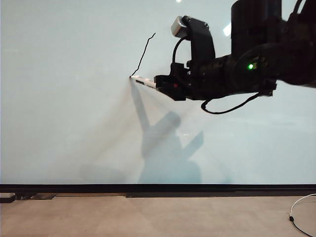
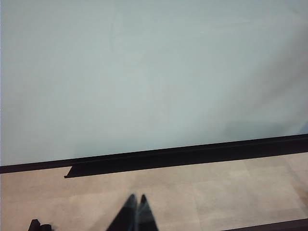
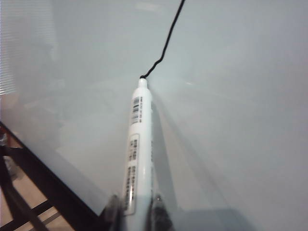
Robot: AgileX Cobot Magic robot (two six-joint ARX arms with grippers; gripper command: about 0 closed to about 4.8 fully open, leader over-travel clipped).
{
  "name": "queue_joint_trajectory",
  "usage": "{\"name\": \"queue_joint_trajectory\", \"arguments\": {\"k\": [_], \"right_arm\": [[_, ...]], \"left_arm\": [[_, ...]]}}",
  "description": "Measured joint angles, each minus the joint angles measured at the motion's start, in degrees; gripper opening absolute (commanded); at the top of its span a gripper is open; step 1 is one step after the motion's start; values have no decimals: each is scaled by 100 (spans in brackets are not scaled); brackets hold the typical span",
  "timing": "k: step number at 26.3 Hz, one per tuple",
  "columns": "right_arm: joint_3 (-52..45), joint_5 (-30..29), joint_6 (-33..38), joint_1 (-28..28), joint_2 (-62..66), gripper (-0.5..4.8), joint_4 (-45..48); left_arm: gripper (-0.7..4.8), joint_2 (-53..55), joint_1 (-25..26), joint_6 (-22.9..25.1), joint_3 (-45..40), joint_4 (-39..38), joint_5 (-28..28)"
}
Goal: Pick up the pen on the shelf to the right of the whiteboard and draw a triangle.
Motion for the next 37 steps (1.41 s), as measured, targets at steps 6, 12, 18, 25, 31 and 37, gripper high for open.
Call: {"name": "queue_joint_trajectory", "arguments": {"k": [6,12,18,25,31,37], "right_arm": [[105,-83,122,7,391,-5,39],[105,-151,153,7,636,-5,37],[105,-234,170,-4,728,-5,26],[105,-332,216,-11,741,-5,9],[105,-455,238,0,743,-5,-15],[105,-334,240,59,743,-5,-44]], "left_arm": [[-5,0,0,0,0,-2,0],[-5,0,0,0,0,-2,0],[-5,0,0,0,0,-2,0],[-5,0,0,0,0,0,0],[-5,0,0,0,0,-2,0],[-5,0,0,0,0,0,0]]}}
